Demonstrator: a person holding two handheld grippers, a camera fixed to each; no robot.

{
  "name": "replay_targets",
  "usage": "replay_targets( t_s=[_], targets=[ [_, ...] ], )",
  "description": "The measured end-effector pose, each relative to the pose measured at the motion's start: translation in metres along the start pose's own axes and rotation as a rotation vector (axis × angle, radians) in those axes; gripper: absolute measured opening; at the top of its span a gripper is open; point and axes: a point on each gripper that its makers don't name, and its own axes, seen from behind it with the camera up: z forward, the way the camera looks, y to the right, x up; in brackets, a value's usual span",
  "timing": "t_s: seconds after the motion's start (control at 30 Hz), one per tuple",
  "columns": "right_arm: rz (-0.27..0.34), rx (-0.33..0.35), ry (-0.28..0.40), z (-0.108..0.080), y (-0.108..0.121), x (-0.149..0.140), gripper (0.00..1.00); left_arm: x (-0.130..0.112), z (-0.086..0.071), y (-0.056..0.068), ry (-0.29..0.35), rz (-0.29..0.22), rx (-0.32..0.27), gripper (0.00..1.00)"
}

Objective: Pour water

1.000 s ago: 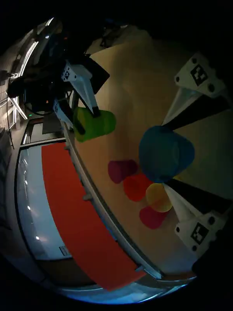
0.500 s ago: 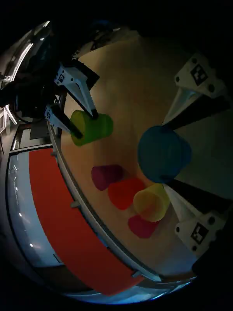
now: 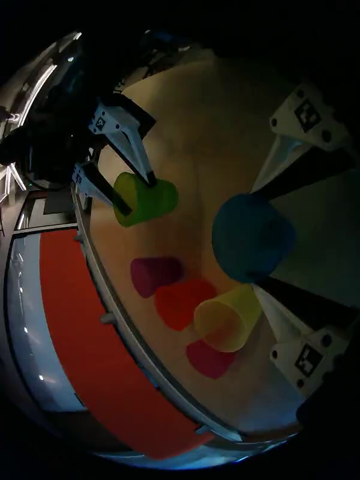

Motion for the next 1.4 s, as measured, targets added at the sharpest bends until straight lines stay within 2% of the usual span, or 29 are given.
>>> replay_targets(
  t_s=[0.37,0.6,0.97,1.4],
  targets=[
    [0.000,0.005,-0.019,0.010,-0.003,-0.010,0.90,-0.012,0.001,-0.002,-0.013,-0.025,-0.007,0.86],
    [0.006,0.006,-0.029,0.016,-0.004,-0.017,0.90,-0.020,0.004,-0.009,-0.029,-0.015,0.017,0.87],
    [0.016,0.007,-0.045,0.025,-0.005,-0.028,0.90,-0.032,0.005,-0.010,-0.061,-0.015,0.018,0.90],
    [0.026,0.006,-0.043,0.025,-0.006,-0.033,0.91,-0.042,-0.006,-0.007,-0.072,-0.021,0.031,0.90]
  ],
)
